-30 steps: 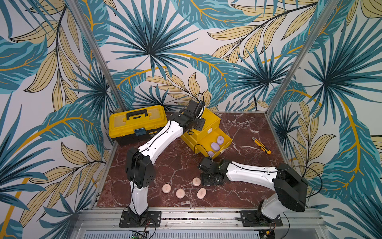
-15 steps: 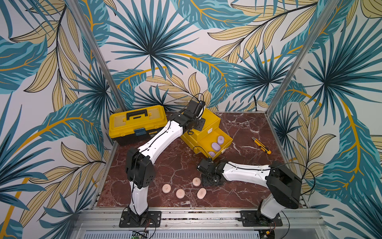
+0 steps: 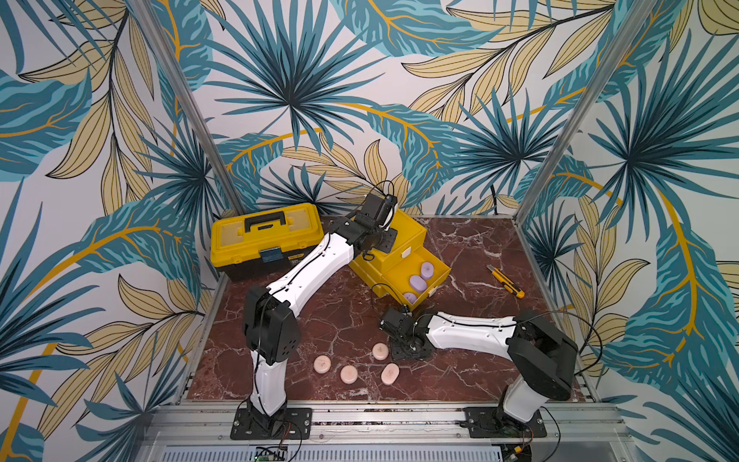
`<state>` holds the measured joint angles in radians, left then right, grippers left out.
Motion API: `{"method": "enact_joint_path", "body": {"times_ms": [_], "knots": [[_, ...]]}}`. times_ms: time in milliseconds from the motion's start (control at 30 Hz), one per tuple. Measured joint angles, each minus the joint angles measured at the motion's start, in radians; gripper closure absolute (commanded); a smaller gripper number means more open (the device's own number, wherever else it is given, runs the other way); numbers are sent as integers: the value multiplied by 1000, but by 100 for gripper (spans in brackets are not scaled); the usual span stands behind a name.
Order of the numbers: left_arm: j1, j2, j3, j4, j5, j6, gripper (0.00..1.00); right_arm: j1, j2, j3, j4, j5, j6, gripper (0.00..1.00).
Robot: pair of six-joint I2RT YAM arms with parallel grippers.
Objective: Put the bluetooth earphones in the drawer according to color
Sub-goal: Pick up the Bluetooth earphone from the center of the board, then place the bluetooth earphone in the drawer.
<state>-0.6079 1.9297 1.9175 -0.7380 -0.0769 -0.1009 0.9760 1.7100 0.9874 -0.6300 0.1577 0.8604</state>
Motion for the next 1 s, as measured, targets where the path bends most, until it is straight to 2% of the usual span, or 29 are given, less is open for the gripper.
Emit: {"method": "enact_joint_path", "body": {"times_ms": [133,367,467,767,867,1000], "knots": [[0,0,0,0,0,0,51,0,1,2,-3,4,0,46],[0,0,0,0,0,0,51,0,-31,2,-30,23,-13,50],[0,0,0,0,3,0,51,0,-101,-1,-48,32,-25,51],[0,0,0,0,6,3,51,-11,-454,-12,-80,44,-70,52],[0,0,0,0,6,3,51,-53,-493,28,-114,55,-95,52],[0,0,0,0,6,3,51,-142,-472,126,-134,70,-148,52]]}}
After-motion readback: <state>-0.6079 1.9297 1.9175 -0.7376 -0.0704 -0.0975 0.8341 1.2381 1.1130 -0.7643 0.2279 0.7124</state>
